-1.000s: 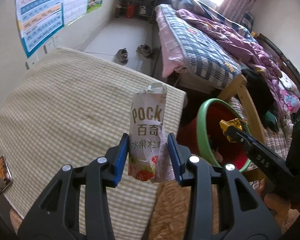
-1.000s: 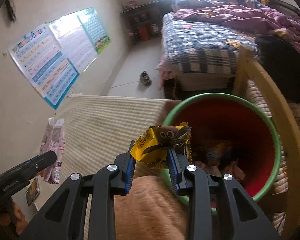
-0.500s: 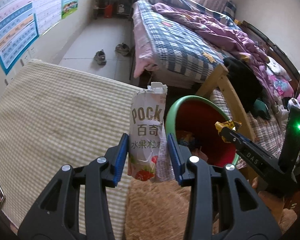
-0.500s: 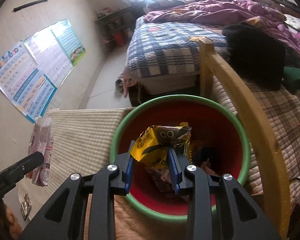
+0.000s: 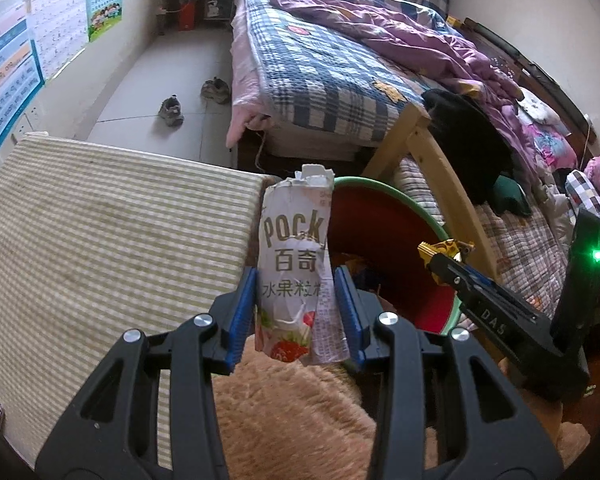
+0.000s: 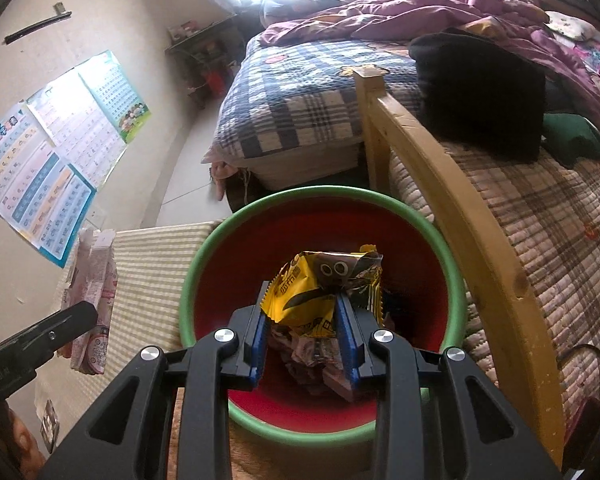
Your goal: Collect trash
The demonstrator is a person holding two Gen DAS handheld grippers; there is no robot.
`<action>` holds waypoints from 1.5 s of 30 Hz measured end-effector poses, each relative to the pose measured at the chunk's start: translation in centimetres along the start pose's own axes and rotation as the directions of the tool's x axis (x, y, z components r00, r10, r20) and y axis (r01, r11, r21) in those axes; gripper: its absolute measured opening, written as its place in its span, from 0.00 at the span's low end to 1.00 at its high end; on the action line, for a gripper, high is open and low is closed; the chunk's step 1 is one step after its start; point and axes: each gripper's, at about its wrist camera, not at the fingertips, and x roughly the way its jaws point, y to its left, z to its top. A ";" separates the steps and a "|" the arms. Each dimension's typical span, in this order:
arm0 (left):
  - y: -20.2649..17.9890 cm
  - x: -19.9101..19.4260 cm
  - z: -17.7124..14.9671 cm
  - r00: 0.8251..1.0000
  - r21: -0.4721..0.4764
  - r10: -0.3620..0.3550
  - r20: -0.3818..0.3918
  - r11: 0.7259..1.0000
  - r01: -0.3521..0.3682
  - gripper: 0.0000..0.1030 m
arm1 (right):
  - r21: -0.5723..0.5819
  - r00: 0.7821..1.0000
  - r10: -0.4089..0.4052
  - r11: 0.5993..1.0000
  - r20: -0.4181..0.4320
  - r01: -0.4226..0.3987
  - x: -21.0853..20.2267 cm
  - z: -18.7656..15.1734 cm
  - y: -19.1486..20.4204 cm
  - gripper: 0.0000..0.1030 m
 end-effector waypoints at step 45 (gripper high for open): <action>11.4 -14.7 -3.9 0.824 -0.290 0.378 0.422 0.918 -0.272 0.95 | -0.337 0.946 0.202 0.935 0.255 -0.109 -5.7 -2.1 14.3 0.93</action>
